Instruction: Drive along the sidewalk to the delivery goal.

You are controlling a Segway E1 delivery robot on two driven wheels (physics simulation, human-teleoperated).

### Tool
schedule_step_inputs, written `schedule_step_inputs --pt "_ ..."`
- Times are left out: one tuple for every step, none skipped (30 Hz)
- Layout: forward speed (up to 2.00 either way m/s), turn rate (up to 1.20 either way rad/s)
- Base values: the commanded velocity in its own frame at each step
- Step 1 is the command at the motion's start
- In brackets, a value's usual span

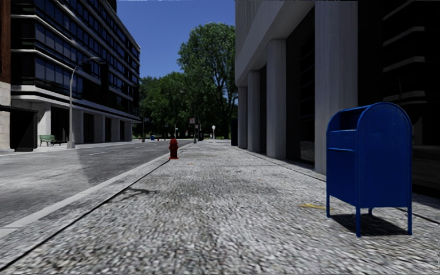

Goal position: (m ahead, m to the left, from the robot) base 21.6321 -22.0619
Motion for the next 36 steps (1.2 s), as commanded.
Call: schedule_step_inputs --pt "2.0 0.0" --pt "2.0 0.0" --pt "2.0 0.0" --pt "2.0 0.0" --pt "2.0 0.0" --pt "2.0 0.0" --pt "2.0 0.0" --pt "2.0 0.0" --pt "2.0 0.0" --pt "2.0 0.0" --pt "2.0 0.0" --pt "2.0 0.0" --pt "2.0 0.0" --pt "2.0 0.0" --pt "2.0 0.0" --pt "2.0 0.0" --pt "2.0 0.0" --pt "2.0 0.0" --pt "2.0 0.0" --pt "2.0 0.0" --pt "2.0 0.0" --pt "2.0 0.0" --pt "2.0 0.0" --pt "2.0 0.0" --pt "2.0 0.0" --pt "2.0 0.0" --pt "2.0 0.0" --pt "2.0 0.0" --pt "2.0 0.0" --pt "2.0 0.0" --pt "2.0 0.0" --pt "2.0 0.0" --pt "2.0 0.0" --pt "2.0 0.0" --pt "2.0 0.0" --pt "2.0 0.0"
